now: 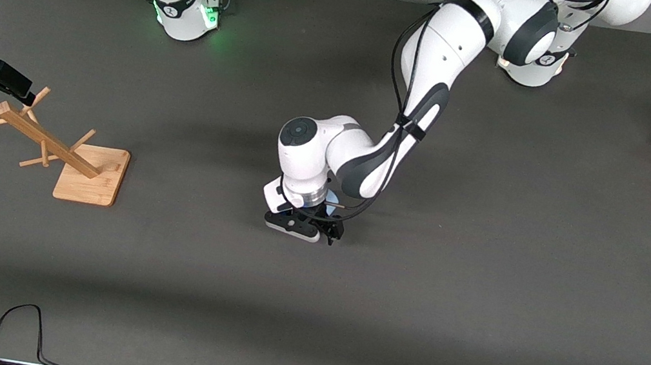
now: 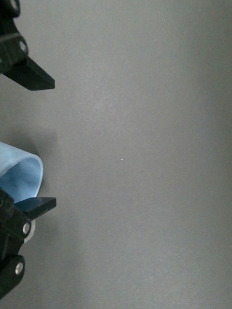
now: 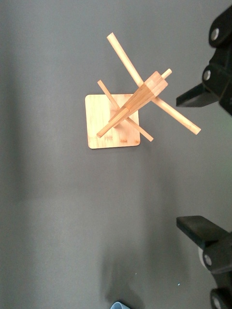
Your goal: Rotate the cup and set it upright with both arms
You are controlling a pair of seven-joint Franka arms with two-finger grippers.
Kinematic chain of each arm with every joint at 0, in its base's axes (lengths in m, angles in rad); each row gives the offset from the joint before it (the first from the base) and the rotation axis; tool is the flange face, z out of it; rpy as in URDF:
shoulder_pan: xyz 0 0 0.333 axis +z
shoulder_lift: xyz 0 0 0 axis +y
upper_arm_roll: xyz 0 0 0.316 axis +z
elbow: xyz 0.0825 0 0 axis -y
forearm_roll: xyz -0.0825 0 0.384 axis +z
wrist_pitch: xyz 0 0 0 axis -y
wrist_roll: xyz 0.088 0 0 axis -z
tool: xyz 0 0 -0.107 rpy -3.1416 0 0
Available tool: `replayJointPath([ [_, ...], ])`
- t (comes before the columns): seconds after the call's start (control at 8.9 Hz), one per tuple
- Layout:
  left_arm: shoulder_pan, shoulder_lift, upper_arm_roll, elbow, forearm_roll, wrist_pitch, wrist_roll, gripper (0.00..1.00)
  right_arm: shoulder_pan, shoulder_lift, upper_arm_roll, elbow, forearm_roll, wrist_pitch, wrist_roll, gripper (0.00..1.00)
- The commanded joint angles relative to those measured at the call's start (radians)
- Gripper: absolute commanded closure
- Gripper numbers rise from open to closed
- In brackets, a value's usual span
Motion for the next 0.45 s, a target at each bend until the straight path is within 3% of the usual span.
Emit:
replayJointPath([
  [0.0,-0.004,-0.02,-0.012,0.012,0.001,-0.126,0.078,0.02,0.008,0.006,-0.009,0.005,0.007,0.01,-0.004,0.0],
  [0.34,0.0,-0.02,-0.049,0.012,-0.002,-0.253,0.139,0.04,0.008,0.008,-0.009,0.005,0.007,0.01,-0.004,0.0],
])
